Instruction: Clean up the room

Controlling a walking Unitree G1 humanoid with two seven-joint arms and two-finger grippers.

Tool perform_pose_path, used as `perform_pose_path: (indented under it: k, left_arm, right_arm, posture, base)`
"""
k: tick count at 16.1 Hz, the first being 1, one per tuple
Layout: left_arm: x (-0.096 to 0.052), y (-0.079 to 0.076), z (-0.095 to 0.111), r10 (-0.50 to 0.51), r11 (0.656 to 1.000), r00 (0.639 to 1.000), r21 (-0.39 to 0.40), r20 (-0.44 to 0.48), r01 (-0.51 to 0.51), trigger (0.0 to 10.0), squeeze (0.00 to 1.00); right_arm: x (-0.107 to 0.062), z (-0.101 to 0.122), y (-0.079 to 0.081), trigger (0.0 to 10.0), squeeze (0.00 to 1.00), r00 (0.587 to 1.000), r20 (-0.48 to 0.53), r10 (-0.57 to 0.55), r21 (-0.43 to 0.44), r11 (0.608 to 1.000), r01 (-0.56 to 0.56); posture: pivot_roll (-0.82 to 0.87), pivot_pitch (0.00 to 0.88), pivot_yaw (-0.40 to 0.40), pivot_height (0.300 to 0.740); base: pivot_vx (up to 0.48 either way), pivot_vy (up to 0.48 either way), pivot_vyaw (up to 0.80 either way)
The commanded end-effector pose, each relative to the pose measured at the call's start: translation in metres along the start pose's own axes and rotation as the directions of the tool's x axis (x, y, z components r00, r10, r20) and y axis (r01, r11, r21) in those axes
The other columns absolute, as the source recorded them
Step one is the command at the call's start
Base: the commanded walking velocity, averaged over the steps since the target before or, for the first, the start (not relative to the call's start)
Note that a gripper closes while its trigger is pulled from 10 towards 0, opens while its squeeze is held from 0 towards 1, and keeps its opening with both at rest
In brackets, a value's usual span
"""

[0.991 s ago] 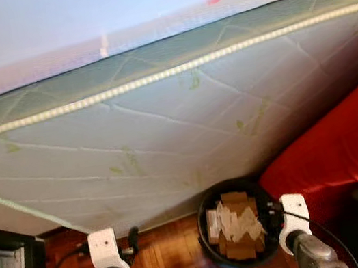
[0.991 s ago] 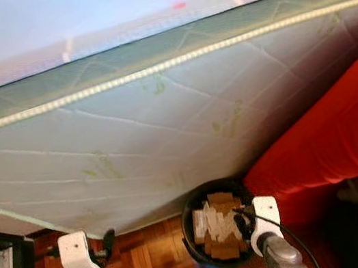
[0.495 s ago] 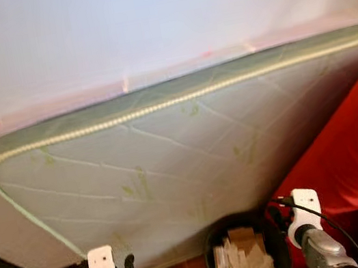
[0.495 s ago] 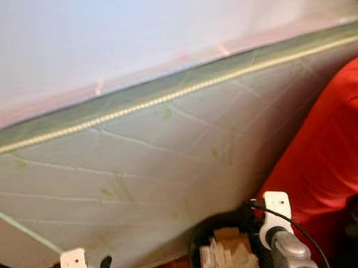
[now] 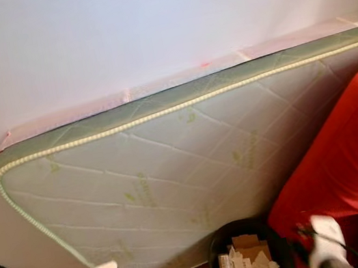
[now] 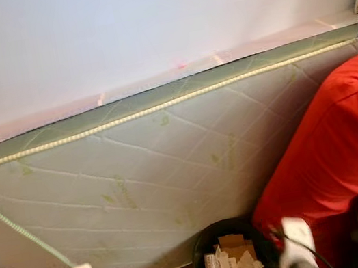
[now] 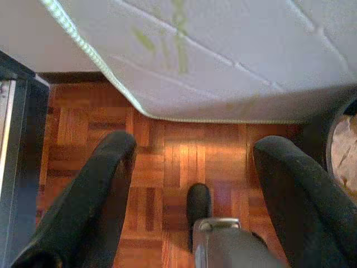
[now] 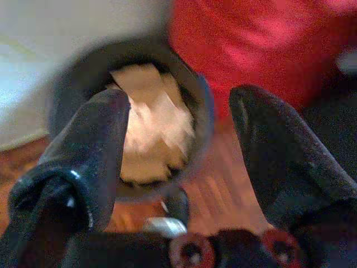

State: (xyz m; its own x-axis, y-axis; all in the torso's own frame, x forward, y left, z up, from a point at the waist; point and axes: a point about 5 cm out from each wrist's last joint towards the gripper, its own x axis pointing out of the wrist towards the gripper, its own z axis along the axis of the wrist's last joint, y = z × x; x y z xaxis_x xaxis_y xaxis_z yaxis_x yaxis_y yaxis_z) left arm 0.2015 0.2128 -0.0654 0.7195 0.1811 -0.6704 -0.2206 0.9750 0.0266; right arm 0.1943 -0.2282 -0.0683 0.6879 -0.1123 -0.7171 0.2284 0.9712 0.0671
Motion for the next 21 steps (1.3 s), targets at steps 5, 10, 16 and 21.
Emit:
perform_pose_path:
  k: [5, 10, 16, 21]
  left_arm:
    - [-0.003, 0.004, -0.013, 0.013, 1.0, 0.999, 0.0, -0.048, -0.013, 10.0, 0.0]
    - [-0.005, 0.007, -0.017, 0.007, 1.0, 0.997, 0.002, -0.075, -0.007, 10.0, 0.0]
    - [-0.007, 0.01, -0.024, 0.013, 1.0, 0.995, -0.006, -0.102, -0.013, 10.0, 0.0]
    - [-0.009, 0.015, -0.029, 0.018, 1.0, 0.993, 0.002, -0.118, -0.018, 10.0, 0.0]
  right_arm:
    - [-0.007, -0.017, -0.016, 10.0, 0.0, 0.998, -0.054, -0.021, 0.003, 1.0, 0.021]
    - [-0.007, -0.019, -0.012, 10.0, 0.0, 0.998, -0.064, -0.011, -0.002, 1.0, 0.011]
    - [-0.007, -0.018, -0.012, 10.0, 0.0, 0.997, -0.073, -0.009, -0.018, 1.0, 0.007]
    - [-0.007, -0.02, -0.009, 10.0, 0.0, 0.997, -0.075, 0.0, -0.011, 1.0, -0.001]
  posture:
    - [-0.17, 0.0, 0.054, 0.74]
    - [-0.17, 0.0, 0.06, 0.74]
    - [-0.16, 0.0, 0.052, 0.74]
    - [-0.13, 0.0, 0.059, 0.74]
  base:
    - [0.0, 0.0, 0.0]
    - [0.0, 0.0, 0.0]
    - [0.0, 0.0, 0.0]
    - [0.0, 0.0, 0.0]
